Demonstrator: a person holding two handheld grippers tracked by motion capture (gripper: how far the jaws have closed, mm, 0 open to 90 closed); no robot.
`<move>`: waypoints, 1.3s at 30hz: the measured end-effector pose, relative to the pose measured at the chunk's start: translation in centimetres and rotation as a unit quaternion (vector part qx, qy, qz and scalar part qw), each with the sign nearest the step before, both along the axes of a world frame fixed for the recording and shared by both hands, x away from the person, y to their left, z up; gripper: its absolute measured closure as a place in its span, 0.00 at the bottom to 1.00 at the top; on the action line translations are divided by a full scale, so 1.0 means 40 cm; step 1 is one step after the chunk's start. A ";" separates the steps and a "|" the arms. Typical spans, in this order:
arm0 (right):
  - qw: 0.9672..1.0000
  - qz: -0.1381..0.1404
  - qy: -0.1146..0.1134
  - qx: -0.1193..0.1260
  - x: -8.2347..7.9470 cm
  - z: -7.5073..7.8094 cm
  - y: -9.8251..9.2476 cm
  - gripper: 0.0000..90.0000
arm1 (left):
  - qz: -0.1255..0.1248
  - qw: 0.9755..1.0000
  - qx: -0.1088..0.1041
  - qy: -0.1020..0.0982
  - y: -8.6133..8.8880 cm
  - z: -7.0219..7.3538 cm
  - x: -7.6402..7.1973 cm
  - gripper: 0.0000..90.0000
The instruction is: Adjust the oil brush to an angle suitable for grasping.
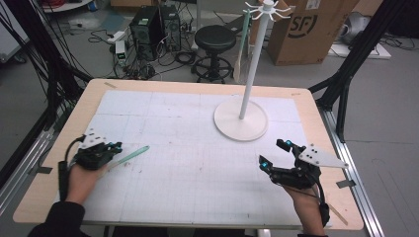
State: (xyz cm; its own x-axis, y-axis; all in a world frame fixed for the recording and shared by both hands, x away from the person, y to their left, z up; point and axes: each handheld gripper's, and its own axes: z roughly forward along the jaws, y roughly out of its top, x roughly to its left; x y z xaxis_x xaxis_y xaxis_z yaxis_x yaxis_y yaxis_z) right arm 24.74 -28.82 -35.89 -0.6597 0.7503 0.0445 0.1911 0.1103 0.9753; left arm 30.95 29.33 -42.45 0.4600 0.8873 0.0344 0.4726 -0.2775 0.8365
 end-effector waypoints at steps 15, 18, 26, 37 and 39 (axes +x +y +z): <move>1.000 0.006 0.005 -0.003 0.011 -0.006 0.024 0.19 | -0.019 0.999 0.012 0.040 0.101 -0.050 -0.065 1.00; 1.000 0.007 0.004 -0.003 0.009 -0.004 0.023 0.19 | -0.024 0.999 0.016 0.044 0.098 -0.059 -0.069 1.00; 1.000 0.000 0.002 0.001 -0.001 -0.003 0.006 0.19 | -0.042 0.998 0.003 0.049 0.103 -0.059 -0.101 1.00; 1.000 -0.002 0.001 0.003 -0.005 -0.009 0.003 0.19 | -0.079 0.996 -0.001 0.044 0.064 -0.059 -0.157 1.00; 1.000 -0.003 0.001 0.004 -0.006 -0.011 0.003 0.19 | -0.071 0.997 -0.004 0.036 0.060 -0.057 -0.164 1.00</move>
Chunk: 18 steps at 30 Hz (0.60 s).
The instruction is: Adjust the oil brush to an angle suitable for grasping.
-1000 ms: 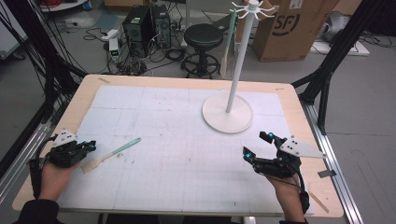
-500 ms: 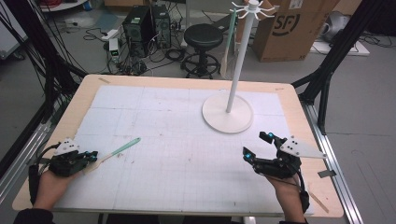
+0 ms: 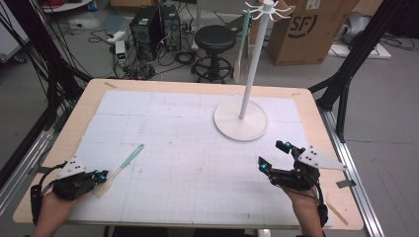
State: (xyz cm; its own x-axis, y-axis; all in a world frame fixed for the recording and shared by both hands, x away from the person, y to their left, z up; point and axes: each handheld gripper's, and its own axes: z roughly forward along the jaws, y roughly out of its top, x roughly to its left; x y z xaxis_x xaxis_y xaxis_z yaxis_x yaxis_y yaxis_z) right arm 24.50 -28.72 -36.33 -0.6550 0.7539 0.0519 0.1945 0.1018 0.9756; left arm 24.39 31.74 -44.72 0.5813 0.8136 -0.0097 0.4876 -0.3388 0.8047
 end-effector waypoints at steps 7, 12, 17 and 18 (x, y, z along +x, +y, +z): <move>1.000 -0.014 -0.005 -0.005 -0.019 -0.013 -0.007 0.19 | 0.033 0.996 -0.069 -0.053 0.022 0.035 -0.014 1.00; 0.999 -0.029 -0.009 -0.019 -0.031 -0.020 -0.004 0.19 | 0.049 0.989 -0.110 -0.086 0.035 0.058 -0.015 0.93; 0.999 -0.037 -0.009 -0.038 -0.034 -0.021 0.004 0.19 | 0.055 0.984 -0.132 -0.108 0.030 0.080 -0.015 0.75; 0.998 -0.039 -0.011 -0.040 -0.036 -0.020 0.005 0.19 | 0.058 0.982 -0.140 -0.110 0.030 0.084 -0.014 0.68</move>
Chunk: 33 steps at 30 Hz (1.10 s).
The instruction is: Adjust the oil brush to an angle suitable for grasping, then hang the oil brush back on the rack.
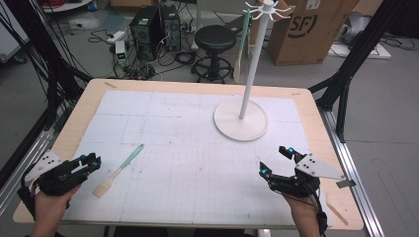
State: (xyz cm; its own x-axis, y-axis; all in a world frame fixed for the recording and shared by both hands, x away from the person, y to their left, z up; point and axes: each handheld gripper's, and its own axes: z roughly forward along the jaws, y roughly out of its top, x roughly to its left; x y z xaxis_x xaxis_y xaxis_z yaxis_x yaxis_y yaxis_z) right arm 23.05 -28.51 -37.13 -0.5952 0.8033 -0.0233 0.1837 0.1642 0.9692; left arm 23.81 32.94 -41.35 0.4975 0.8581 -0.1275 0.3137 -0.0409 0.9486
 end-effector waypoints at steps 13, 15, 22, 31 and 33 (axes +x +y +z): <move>1.000 -0.017 -0.016 0.000 -0.027 0.002 0.002 0.19 | 0.033 0.999 -0.019 -0.032 -0.008 0.027 -0.008 0.21; 1.000 -0.017 -0.015 0.005 -0.028 -0.002 0.001 0.19 | 0.032 0.999 -0.017 -0.032 -0.008 0.029 -0.009 0.21; 1.000 -0.015 -0.017 0.010 -0.029 -0.003 0.003 0.19 | 0.027 0.999 -0.013 -0.036 -0.011 0.037 -0.005 0.21; 1.000 -0.015 -0.021 0.011 -0.032 -0.001 0.003 0.19 | 0.021 0.999 -0.007 -0.031 -0.022 0.037 0.007 0.21; 1.000 -0.016 -0.019 0.012 -0.033 -0.001 0.003 0.19 | 0.019 0.999 -0.008 -0.030 -0.026 0.037 0.009 0.21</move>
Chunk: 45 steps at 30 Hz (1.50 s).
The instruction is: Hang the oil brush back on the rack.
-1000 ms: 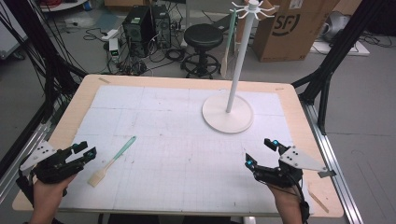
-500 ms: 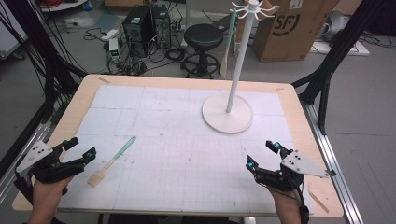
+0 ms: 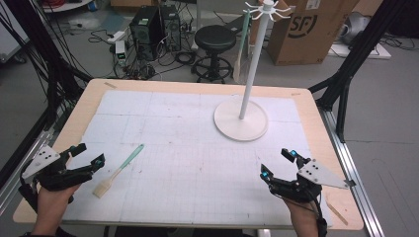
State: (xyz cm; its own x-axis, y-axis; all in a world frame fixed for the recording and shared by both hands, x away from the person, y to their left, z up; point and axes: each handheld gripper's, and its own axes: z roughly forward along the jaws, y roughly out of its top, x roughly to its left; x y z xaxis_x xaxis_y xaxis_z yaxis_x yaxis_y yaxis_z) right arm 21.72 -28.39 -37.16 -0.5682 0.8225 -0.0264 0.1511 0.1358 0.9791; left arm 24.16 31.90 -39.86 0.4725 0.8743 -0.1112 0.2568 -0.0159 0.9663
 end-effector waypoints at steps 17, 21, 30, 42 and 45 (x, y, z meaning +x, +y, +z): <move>1.000 0.009 0.002 -0.005 -0.011 0.006 0.007 0.19 | -0.022 0.998 0.041 0.046 -0.046 -0.009 0.065 0.30; 1.000 0.007 0.003 -0.002 -0.010 0.008 0.004 0.19 | -0.036 0.993 0.076 0.086 -0.068 -0.041 0.097 0.34; 1.000 0.012 0.003 -0.004 -0.009 0.010 0.013 0.19 | -0.061 0.978 0.119 0.158 -0.100 -0.089 0.110 0.53; 1.000 0.012 0.003 -0.006 -0.009 0.010 0.015 0.19 | -0.058 0.969 0.163 0.175 -0.115 -0.115 0.101 0.65; 1.000 0.012 0.005 -0.006 -0.009 0.010 0.017 0.19 | -0.062 0.969 0.168 0.171 -0.117 -0.115 0.099 0.72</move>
State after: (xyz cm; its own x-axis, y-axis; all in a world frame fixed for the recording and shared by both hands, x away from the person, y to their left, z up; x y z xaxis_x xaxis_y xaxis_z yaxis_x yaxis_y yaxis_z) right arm 21.37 -27.70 -36.76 -0.5876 0.8086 -0.0312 0.1569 0.1517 0.9759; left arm 28.14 27.23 -44.46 0.5616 0.8274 0.0014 0.5370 -0.3658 0.7601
